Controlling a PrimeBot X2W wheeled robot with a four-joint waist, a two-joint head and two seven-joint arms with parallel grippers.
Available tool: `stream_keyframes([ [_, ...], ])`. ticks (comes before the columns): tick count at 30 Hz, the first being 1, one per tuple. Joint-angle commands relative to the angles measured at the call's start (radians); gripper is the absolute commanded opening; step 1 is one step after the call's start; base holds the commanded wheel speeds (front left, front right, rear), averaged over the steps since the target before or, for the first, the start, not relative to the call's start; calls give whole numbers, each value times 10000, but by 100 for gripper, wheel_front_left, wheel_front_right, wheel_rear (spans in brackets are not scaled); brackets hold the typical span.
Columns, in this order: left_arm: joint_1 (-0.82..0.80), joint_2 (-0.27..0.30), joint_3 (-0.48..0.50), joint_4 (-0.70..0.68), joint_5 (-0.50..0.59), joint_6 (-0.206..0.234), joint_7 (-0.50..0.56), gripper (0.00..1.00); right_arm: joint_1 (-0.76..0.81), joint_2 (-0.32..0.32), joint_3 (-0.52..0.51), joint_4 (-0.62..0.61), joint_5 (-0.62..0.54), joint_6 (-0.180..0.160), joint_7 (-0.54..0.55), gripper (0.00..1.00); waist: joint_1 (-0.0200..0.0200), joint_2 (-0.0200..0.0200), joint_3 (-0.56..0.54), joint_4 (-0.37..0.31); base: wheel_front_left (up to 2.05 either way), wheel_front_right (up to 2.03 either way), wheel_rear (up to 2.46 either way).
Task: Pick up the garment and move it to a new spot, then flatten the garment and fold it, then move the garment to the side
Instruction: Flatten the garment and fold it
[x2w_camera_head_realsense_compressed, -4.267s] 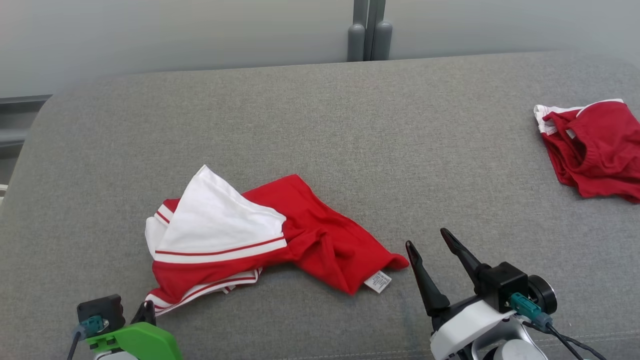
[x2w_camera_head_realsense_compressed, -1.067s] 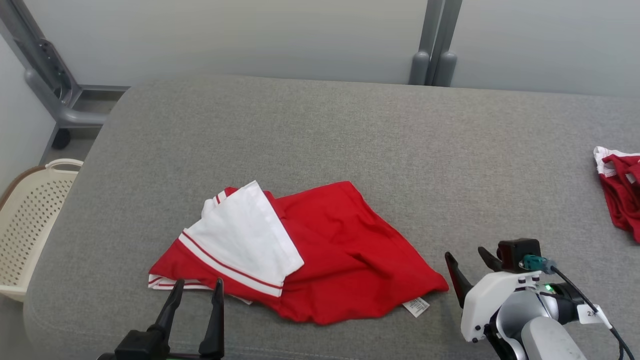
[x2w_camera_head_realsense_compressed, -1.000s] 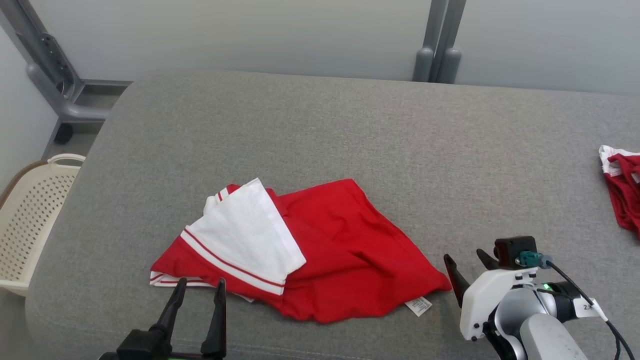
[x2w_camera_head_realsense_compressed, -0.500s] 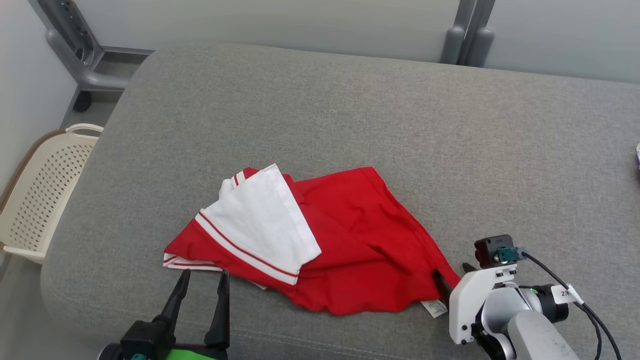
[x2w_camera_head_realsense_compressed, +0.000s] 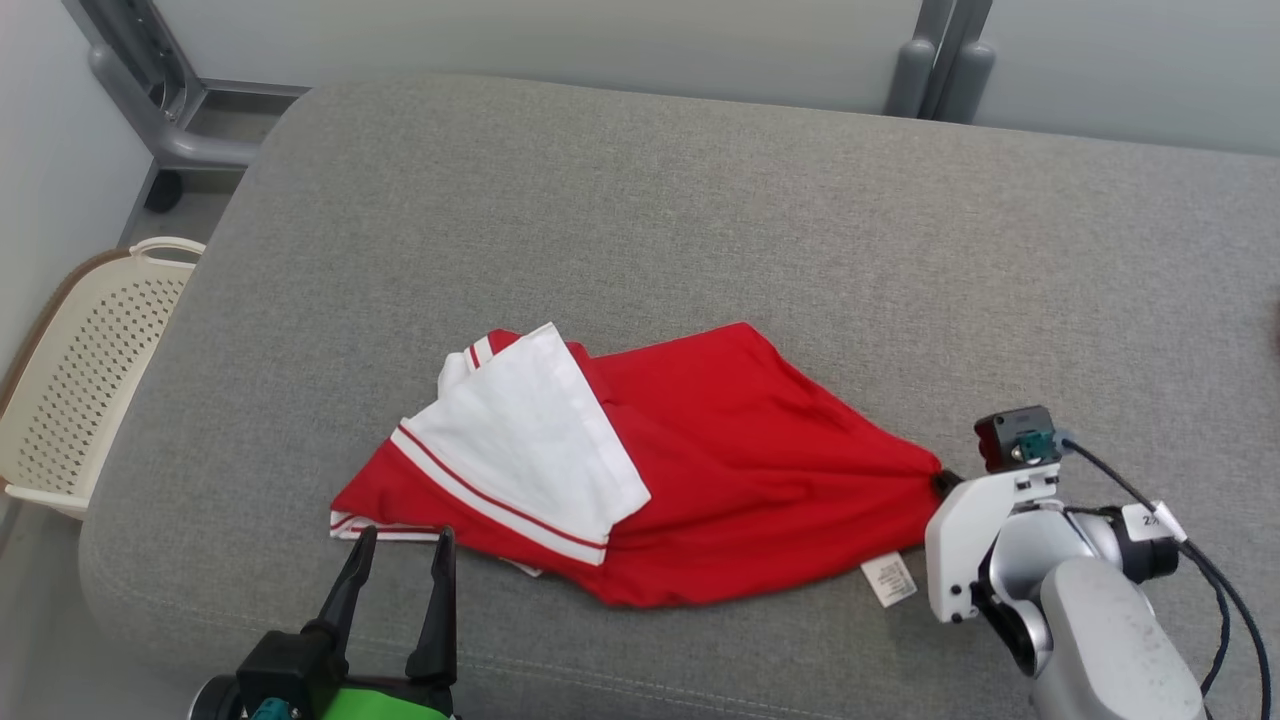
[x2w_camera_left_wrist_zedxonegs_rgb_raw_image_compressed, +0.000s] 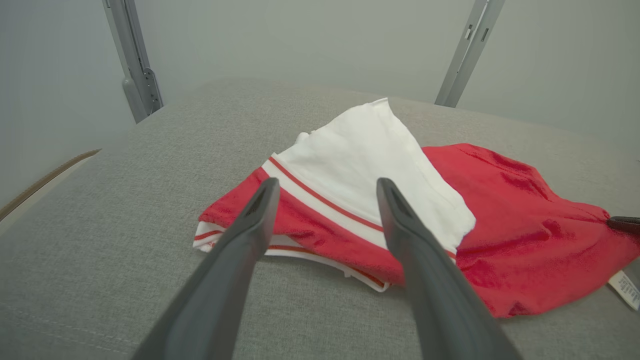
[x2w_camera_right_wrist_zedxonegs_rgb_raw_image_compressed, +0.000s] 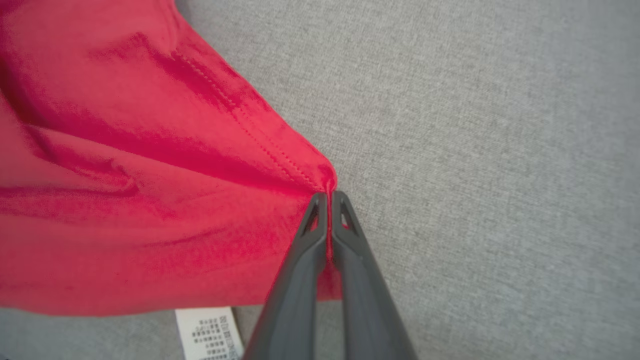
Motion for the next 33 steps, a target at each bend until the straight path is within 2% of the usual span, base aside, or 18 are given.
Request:
stream_keyframes([
  [1,-162,-12,17,-49,75,-25,-38,100,-234,-69,-161,65,-229,-19,6,0,0,0,18,-15,0,0,0],
  [6,-207,-21,-54,-112,122,-42,-36,100,-894,-291,-1035,252,-922,-21,-87,0,0,0,77,-44,0,0,0],
  [21,-370,8,-156,-304,311,-67,-38,100,-2190,-1203,-4088,1160,-2061,-19,-502,0,0,0,451,-138,0,0,0],
  [27,-426,49,-229,-336,375,-75,-38,100,-2263,-1191,-5124,1402,-2432,-19,-669,0,0,0,511,-222,0,0,0],
  [28,-432,48,-233,-334,383,-76,-38,100,-2272,-1173,-5188,1453,-2430,-19,-750,62,0,0,510,-242,0,0,0],
  [29,-431,51,-233,-327,384,-77,-36,100,-2259,-1109,-5252,1479,-2401,-19,-810,100,0,0,501,-270,0,0,0],
  [33,-445,52,-188,-250,385,-78,-38,100,-1911,-754,-5298,1306,-2324,-19,-1396,100,0,0,379,-446,0,0,0],
])
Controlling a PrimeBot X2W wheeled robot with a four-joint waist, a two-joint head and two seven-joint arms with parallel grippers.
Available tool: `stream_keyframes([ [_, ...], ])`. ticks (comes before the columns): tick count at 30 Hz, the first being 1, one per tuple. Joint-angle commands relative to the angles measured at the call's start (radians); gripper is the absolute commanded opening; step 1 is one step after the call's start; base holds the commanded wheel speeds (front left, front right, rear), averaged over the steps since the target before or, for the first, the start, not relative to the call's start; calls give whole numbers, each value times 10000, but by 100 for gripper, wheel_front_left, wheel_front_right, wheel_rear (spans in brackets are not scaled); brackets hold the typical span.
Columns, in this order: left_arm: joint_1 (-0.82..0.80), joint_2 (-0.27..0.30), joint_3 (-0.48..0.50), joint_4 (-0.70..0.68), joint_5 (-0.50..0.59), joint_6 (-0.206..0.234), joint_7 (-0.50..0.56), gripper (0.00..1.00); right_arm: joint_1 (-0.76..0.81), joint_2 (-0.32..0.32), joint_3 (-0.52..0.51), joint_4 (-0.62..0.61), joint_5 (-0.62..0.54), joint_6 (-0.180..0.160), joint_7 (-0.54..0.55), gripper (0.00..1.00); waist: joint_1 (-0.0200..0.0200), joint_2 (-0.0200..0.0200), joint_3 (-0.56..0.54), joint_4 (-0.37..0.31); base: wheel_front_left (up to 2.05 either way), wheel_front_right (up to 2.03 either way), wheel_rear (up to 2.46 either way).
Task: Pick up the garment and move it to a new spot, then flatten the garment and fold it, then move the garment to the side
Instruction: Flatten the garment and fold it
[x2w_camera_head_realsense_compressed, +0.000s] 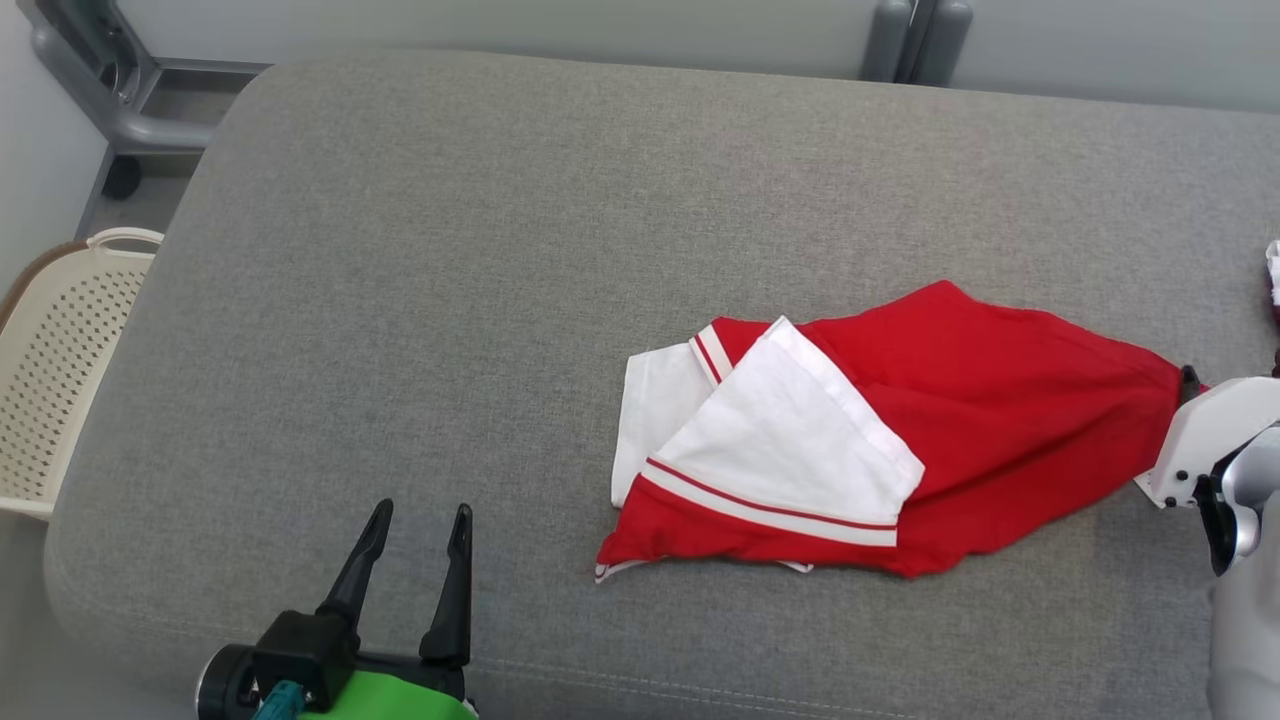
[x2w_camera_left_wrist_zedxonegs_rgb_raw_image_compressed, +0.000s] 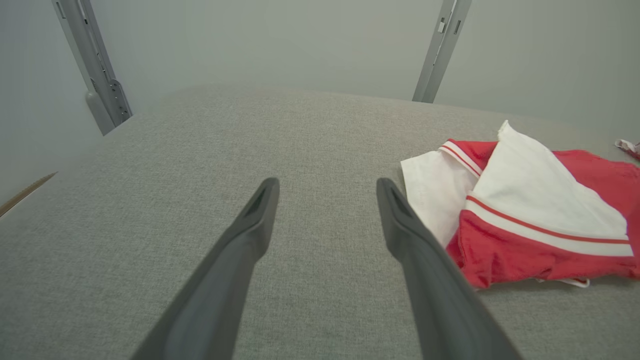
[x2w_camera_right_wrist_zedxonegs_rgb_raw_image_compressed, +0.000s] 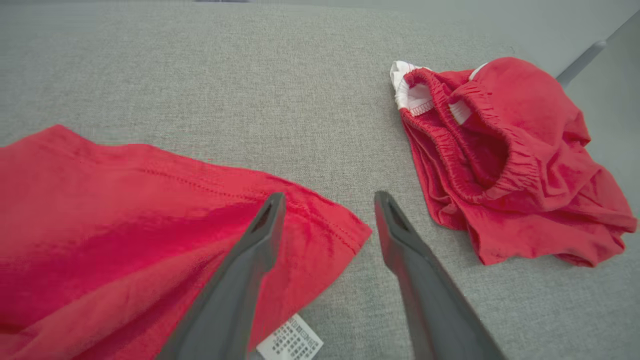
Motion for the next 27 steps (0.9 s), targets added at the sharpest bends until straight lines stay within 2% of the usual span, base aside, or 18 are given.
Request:
stream_keyframes([
  [1,-159,52,36,25,61,-32,-38,100,177,34,-2,-51,30,-19,-107,100,0,-1,-60,-59,0,0,0],
  [8,63,41,212,160,-36,-34,-38,100,1007,557,676,-945,886,-18,-1673,100,0,-1,-456,-471,0,0,0],
  [16,295,19,627,469,-177,144,-37,100,2288,729,2042,-2122,1868,-18,-3344,100,0,-1,-1044,-981,0,0,0],
  [27,570,-4,921,735,-279,370,-38,100,4161,737,3254,-3446,2613,-18,-4397,100,0,-1,-1675,-1341,0,0,0],
])
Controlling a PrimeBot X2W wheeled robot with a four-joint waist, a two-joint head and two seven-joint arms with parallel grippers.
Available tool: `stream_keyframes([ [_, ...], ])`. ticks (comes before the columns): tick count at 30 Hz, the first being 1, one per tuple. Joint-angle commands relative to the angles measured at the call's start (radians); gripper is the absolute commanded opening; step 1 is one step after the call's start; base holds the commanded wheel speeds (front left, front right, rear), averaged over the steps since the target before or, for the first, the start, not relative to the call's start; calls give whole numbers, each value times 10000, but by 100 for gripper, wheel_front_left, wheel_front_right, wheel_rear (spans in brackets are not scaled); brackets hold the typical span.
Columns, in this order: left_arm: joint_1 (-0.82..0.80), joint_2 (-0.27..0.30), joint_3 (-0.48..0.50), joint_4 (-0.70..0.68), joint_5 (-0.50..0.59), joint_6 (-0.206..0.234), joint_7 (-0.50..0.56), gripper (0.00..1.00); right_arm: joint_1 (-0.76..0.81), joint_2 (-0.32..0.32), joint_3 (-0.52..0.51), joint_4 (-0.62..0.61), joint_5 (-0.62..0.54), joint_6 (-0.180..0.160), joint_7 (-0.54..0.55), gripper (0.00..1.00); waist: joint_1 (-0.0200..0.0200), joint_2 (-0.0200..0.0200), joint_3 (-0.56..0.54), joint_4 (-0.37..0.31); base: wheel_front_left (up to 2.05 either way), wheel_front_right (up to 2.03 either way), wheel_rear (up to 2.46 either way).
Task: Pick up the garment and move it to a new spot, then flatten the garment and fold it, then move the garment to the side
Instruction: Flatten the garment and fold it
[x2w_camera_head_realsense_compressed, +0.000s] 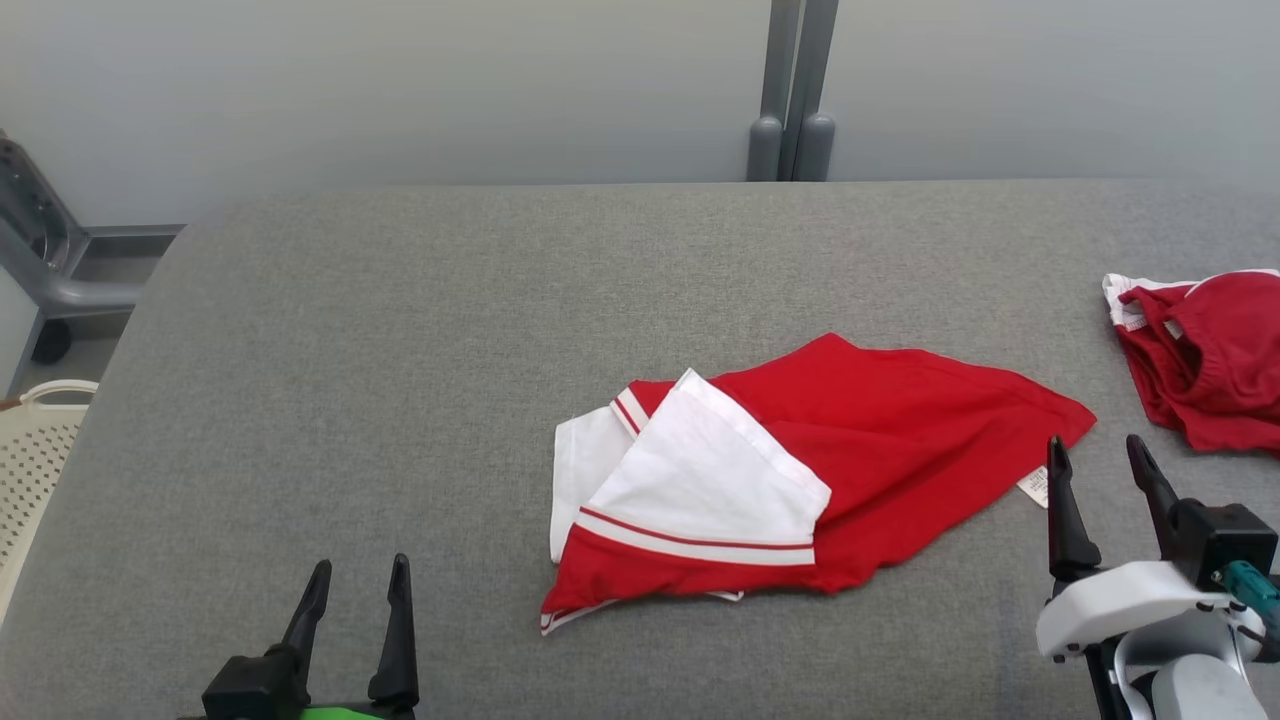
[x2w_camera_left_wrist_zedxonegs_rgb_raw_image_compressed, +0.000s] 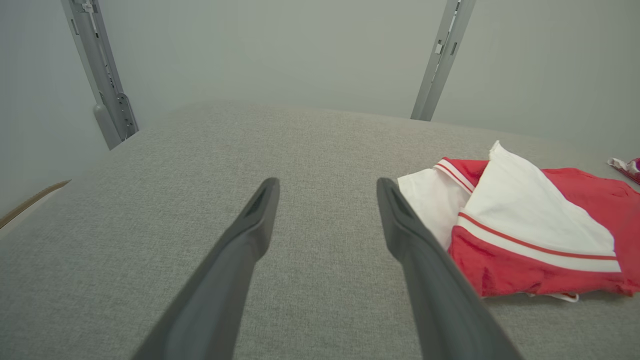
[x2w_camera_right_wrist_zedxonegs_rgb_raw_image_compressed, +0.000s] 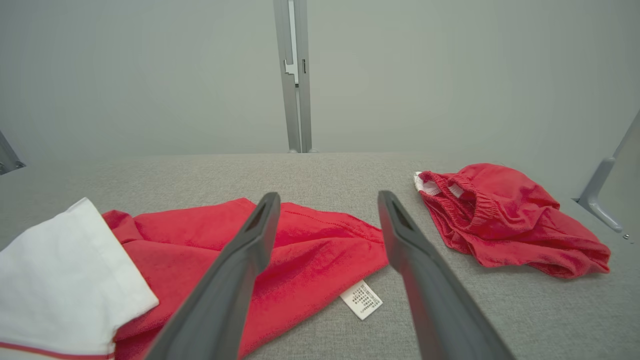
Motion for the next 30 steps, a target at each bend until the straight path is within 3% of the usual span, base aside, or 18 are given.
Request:
stream_keyframes([
  [1,122,13,78,76,-32,84,-36,100,306,-18,88,-171,102,-16,-113,100,0,0,-142,-139,0,0,0],
  [18,133,18,202,412,35,91,-35,100,1229,-19,1111,-451,381,-16,-54,100,0,0,-251,-466,0,0,0],
  [24,-816,139,-672,634,-80,-199,492,100,1140,-19,1182,-478,458,-16,31,100,0,0,-164,-688,0,0,0],
  [30,-2372,275,-1831,1209,-415,-339,1811,100,1043,-17,1388,-466,588,-16,101,100,0,0,35,-1287,0,0,0],
])
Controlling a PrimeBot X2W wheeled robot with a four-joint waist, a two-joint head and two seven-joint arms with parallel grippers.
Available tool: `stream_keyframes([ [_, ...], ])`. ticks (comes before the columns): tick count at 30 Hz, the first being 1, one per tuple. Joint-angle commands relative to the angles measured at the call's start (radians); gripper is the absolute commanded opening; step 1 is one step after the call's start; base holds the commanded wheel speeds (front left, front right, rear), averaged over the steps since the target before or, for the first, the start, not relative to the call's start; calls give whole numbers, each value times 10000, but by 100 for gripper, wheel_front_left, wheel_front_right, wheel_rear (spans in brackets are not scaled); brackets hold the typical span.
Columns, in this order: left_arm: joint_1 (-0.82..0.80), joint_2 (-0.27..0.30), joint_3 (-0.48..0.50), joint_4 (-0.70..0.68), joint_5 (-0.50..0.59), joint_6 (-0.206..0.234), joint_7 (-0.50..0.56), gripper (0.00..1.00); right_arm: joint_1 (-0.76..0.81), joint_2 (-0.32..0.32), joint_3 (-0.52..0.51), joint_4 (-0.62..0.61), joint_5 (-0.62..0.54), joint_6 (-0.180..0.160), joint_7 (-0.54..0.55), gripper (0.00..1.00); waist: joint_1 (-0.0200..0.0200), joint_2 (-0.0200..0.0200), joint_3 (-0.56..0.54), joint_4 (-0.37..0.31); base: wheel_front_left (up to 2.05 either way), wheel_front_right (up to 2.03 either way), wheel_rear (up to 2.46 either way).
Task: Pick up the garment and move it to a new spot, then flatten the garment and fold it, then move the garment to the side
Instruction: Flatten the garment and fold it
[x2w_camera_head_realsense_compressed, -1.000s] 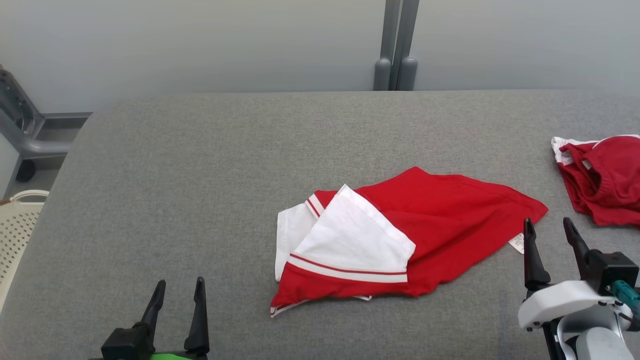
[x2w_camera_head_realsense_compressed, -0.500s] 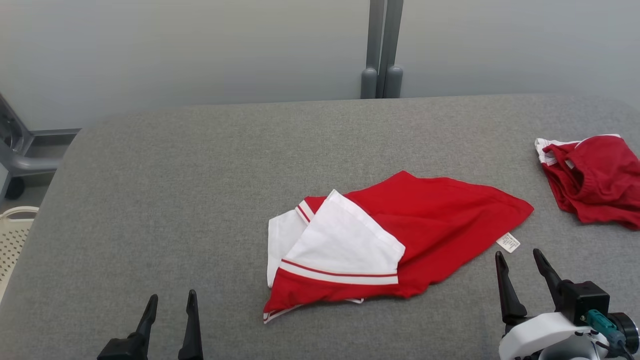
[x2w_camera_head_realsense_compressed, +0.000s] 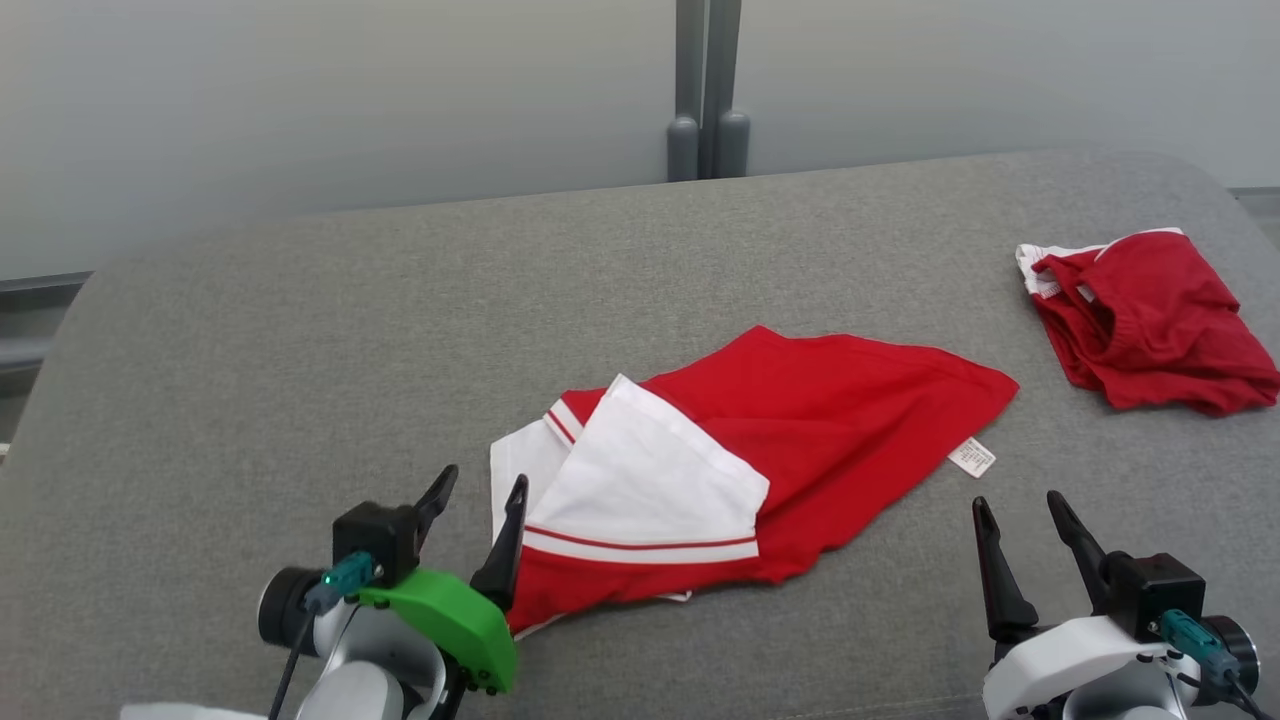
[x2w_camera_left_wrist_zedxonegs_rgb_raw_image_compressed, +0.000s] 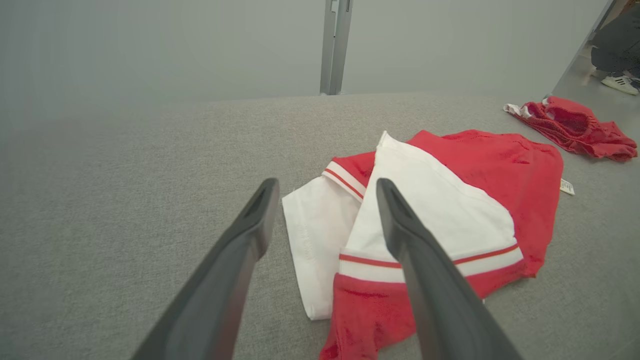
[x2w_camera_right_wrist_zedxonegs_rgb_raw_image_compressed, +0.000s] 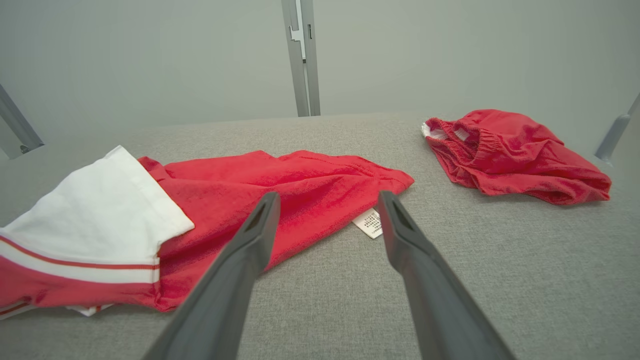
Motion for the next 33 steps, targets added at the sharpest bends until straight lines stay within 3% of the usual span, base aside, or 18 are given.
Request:
stream_keyframes([
  [1,-355,57,-110,93,-174,-45,147,100,-96,-21,16,-31,51,-16,31,100,0,-1,168,-368,0,0,0],
  [16,-3019,221,-757,2017,-1503,-60,1672,100,-344,-14,113,-23,148,-16,-52,100,0,-1,1126,-1902,0,0,0],
  [32,-3916,227,-766,3616,-1690,237,1773,100,-537,-15,279,172,214,-16,-193,100,0,-1,1388,-2209,0,0,0],
  [33,-3945,213,-781,3691,-1741,223,1824,49,-547,-15,283,180,207,-16,-192,100,0,-1,1386,-2202,0,0,0],
])
